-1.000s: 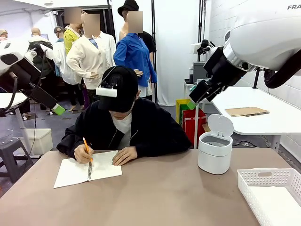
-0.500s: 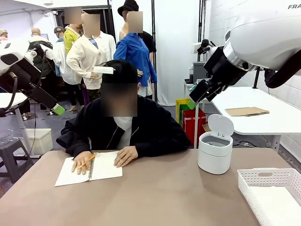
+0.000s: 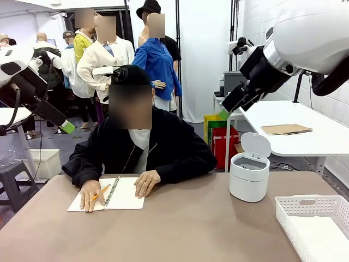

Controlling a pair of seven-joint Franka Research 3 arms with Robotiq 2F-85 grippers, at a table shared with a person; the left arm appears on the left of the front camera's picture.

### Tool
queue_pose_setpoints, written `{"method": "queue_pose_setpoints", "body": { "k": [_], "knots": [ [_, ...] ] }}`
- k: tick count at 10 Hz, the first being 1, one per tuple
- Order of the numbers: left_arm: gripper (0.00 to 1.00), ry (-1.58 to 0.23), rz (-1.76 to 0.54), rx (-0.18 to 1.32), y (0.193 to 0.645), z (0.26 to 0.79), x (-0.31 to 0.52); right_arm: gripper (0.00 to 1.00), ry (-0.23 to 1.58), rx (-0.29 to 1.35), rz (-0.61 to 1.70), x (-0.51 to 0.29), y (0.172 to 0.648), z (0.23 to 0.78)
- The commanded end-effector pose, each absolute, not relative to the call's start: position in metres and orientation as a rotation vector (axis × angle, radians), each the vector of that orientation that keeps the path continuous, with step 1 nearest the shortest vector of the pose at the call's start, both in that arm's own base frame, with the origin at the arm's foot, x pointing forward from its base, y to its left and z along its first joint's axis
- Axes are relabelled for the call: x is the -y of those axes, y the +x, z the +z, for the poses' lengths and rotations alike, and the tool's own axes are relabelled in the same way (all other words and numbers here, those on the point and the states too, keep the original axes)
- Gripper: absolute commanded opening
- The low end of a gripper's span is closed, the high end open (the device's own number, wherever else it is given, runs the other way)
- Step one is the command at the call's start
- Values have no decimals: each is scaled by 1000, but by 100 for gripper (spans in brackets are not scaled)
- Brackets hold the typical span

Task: Sort the paper based on its condition.
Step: If a person hands you a paper, place it in the Organizing basket , and if it's crumpled, put it in the Trash can.

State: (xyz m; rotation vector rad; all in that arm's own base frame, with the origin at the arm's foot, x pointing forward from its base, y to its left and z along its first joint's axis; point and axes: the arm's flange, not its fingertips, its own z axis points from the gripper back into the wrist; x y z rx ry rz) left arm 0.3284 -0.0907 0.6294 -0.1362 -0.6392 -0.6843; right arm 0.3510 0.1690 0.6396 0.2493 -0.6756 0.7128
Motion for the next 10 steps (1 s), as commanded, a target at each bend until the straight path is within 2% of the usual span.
{"method": "queue_pose_setpoints", "body": {
  "k": [1,10],
  "knots": [
    [100,-133,-681,642,328,630,90,100,263,703,696,-165,350,646],
    [100,-133,-681,642,328,630,90,100,252,694,707,-165,349,648]
  ]
}}
